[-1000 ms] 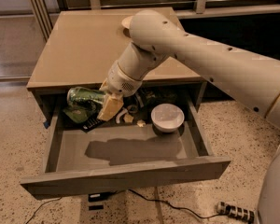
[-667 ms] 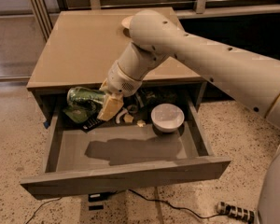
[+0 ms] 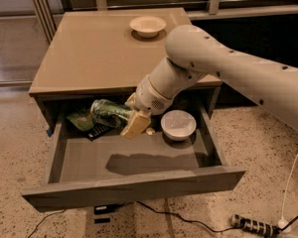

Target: Place green can into top drawer

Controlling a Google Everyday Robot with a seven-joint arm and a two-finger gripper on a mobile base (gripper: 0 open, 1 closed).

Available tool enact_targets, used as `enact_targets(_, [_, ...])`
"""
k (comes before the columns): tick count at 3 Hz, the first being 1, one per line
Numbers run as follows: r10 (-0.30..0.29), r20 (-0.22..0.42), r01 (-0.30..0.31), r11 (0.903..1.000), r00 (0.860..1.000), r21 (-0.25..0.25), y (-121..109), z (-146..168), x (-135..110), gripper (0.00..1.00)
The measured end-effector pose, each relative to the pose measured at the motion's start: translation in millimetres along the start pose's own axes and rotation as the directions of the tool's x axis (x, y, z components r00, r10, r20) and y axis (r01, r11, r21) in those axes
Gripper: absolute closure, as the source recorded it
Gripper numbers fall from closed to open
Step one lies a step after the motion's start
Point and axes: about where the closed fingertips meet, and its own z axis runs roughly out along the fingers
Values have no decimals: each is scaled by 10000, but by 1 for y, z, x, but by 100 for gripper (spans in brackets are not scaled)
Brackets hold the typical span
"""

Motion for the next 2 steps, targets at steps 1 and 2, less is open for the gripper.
enact_targets(1, [-1, 0, 1, 10000, 10000, -4, 0, 0, 0, 100])
enact_targets(2, [-66, 32, 67, 9997, 10000, -249, -3, 15, -2, 100])
